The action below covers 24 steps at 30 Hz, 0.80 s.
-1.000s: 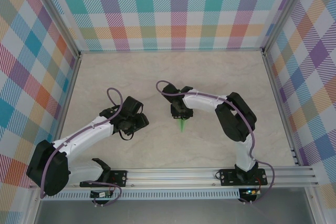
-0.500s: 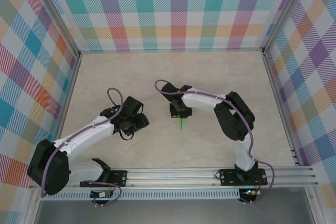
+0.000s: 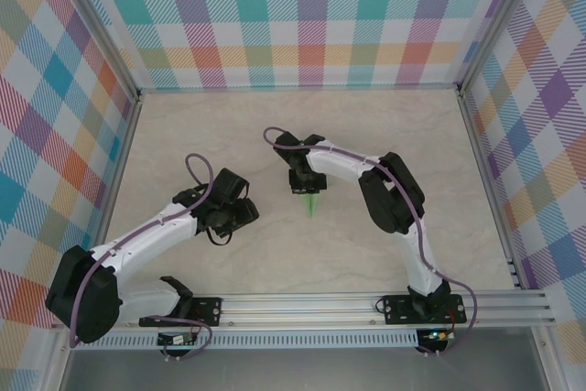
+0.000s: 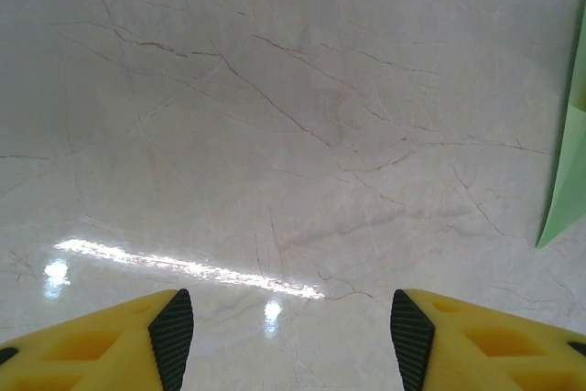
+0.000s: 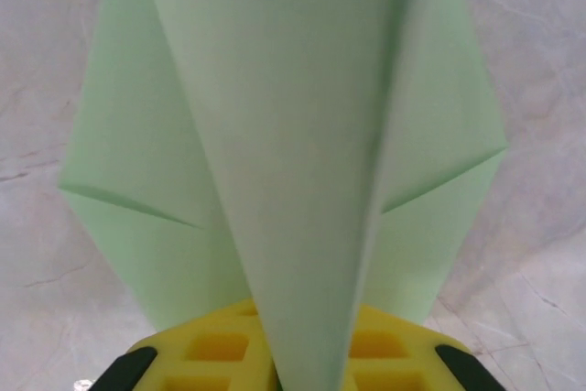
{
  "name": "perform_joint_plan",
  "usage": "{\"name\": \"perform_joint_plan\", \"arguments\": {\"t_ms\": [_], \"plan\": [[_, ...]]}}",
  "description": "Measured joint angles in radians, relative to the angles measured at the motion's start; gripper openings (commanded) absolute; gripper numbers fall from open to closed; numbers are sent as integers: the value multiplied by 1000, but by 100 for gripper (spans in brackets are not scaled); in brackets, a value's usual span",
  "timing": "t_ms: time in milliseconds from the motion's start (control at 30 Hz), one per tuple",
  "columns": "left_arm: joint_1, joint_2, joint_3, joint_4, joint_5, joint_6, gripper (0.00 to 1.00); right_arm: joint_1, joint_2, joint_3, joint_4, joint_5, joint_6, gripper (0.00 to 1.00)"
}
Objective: Fold a paper plane with a square sheet of paper (pick it up from the middle)
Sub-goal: Move a paper plane to the center of the table.
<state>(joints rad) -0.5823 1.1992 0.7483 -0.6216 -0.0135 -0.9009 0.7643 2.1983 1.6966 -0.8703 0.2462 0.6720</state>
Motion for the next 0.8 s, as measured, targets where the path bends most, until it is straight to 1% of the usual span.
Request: {"name": "perform_joint_plan", "arguments": {"t_ms": [100, 200, 533, 633, 733, 767, 800], "plan": [[3, -13, 0, -5, -3, 1, 63, -4, 11, 11, -11, -15, -1, 18], [6, -35, 0, -6, -9, 3, 64, -5, 21, 28, -26, -23, 0, 22], [22, -80, -7, -6, -17, 8, 66, -16, 26, 39, -37, -59, 0, 24], [23, -102, -16, -5, -18, 18, 67, -20, 28, 48, -43, -73, -2, 29], [23, -129, -22, -5, -19, 35, 68, -21, 29, 58, -53, -84, -21, 31], [24, -140, -23, -5, -22, 43, 69, -21, 29, 62, -58, -87, -29, 33], [25, -150, -23, -5, -26, 52, 69, -21, 28, 66, -63, -89, -34, 37]]}}
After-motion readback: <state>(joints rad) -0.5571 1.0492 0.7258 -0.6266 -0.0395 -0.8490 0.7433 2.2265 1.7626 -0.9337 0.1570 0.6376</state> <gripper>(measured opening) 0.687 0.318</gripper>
